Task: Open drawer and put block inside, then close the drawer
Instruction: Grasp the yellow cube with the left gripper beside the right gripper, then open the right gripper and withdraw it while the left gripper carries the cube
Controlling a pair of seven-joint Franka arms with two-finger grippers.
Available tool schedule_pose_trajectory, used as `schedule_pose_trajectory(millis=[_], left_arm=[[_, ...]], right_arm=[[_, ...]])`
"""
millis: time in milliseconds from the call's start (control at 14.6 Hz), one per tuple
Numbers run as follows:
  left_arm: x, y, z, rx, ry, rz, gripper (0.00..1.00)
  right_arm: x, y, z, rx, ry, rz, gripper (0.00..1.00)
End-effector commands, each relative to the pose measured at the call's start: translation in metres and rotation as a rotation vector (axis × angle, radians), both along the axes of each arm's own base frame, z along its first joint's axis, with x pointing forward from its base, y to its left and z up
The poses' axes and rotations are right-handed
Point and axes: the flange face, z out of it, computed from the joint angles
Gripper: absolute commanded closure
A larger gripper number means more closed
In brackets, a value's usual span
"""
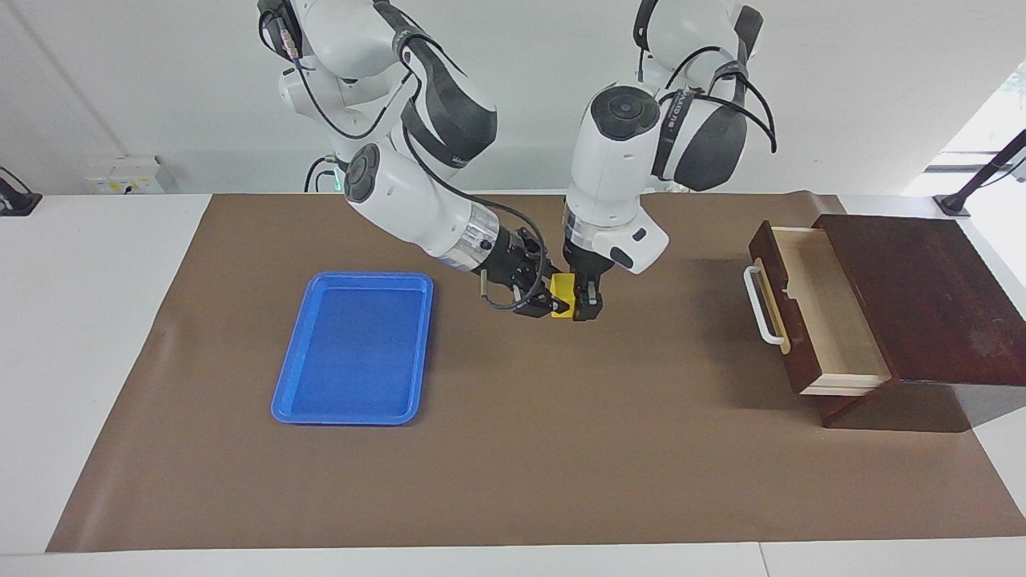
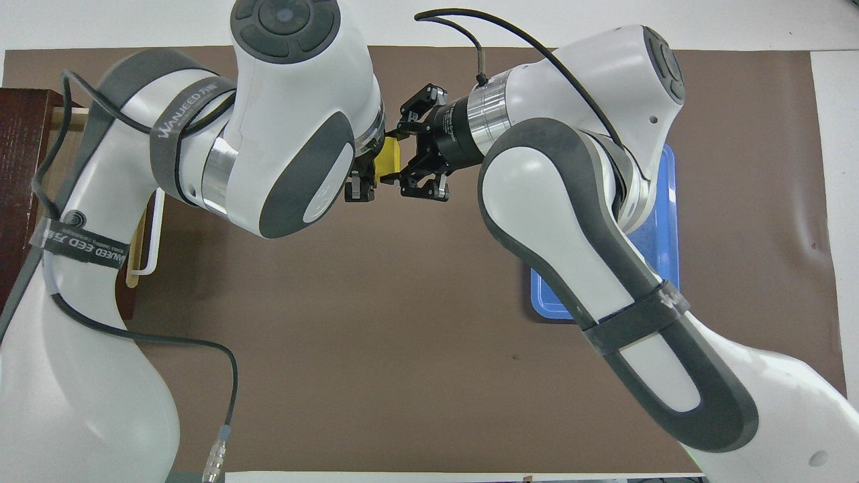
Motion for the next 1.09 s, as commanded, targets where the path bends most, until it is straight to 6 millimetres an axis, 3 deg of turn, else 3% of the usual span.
schedule_pose_trajectory(millis=[0,273,478,615,820,1025], left_arm=[[0.001,-0.003,-0.001,0.016,0.005,0.016,1.00],[0.002,-0.002,-0.001,0.018,0.007,0.018,1.00],[0.007,0.012,-0.001,0.034,0.011,0.030,1.00],[0.019,0.038,0.002,0.042,0.021,0.042,1.00],[0.036,0.079,0.005,0.054,0.026,0.006,1.00],[0.058,0.133,0.012,0.067,0.008,-0.030,1.00]], right_arm=[[0.006,-0.003,0.007,0.017,0.017,-0.063,0.01],[0.008,-0.007,0.008,0.018,0.030,-0.081,0.00],[0.015,-0.023,0.009,0.007,0.029,-0.097,0.00],[0.034,-0.086,0.018,-0.025,0.006,-0.132,0.00],[0.038,-0.159,0.021,-0.192,-0.084,0.032,0.00],[0.035,-0.203,0.032,-0.311,-0.200,0.249,0.00]])
